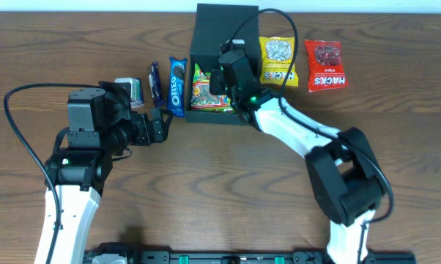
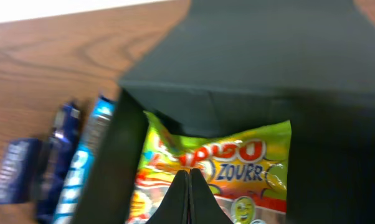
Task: Pack container
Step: 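Lower the Haribo bag into the box and open the right gripper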
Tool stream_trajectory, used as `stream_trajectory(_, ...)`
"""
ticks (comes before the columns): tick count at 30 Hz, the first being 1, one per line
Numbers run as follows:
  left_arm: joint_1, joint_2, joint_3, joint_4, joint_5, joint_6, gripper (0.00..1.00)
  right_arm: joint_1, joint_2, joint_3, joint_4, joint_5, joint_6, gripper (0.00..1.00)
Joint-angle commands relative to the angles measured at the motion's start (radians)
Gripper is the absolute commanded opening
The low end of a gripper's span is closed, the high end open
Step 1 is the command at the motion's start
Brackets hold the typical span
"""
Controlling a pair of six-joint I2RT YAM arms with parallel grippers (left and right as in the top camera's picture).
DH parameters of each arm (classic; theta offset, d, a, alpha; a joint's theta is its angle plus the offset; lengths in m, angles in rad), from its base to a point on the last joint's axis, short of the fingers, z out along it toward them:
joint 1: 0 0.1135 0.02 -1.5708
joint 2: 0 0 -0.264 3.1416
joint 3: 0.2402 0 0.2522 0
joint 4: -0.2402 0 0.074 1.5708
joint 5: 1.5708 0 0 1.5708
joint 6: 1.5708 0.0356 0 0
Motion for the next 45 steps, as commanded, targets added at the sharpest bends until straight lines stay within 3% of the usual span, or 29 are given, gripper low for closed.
stream_trajectory(1, 0.002, 0.0, 0.022, -0.001, 0.0, 0.014, 0.95, -0.014, 0.05, 0.01, 0.02, -0.024, -0.029, 0.01)
stream_trajectory(11, 0.002, 0.0, 0.022, -0.003, 0.0, 0.014, 0.95, -0.014, 0.205, 0.063, 0.055, -0.032, -0.034, 0.01)
stream_trajectory(16, 0.002, 0.0, 0.022, -0.003, 0.0, 0.014, 0.95, -0.017, 0.22, 0.117, -0.075, -0.02, -0.053, 0.01)
stream_trajectory(21, 0.002, 0.0, 0.022, -0.003, 0.0, 0.014, 0.95, -0.021, 0.22, 0.199, -0.219, -0.02, -0.17, 0.01)
stream_trajectory(26, 0.002, 0.0, 0.022, -0.003, 0.0, 0.014, 0.95, -0.014, 0.205, 0.256, -0.274, -0.039, -0.187, 0.01)
stream_trajectory(31, 0.002, 0.0, 0.022, -0.003, 0.0, 0.014, 0.95, -0.014, 0.064, 0.295, -0.37, -0.069, -0.187, 0.33)
stream_trajectory(35, 0.002, 0.0, 0.022, -0.003, 0.0, 0.014, 0.95, -0.017, -0.062, 0.295, -0.527, -0.023, -0.171, 0.44)
stream_trajectory(40, 0.002, 0.0, 0.022, -0.003, 0.0, 0.014, 0.95, -0.032, -0.125, 0.295, -0.769, 0.111, 0.034, 0.51)
stream_trajectory(45, 0.002, 0.0, 0.022, -0.003, 0.0, 0.014, 0.95, -0.061, -0.114, 0.249, -0.841, 0.108, 0.136, 0.57)
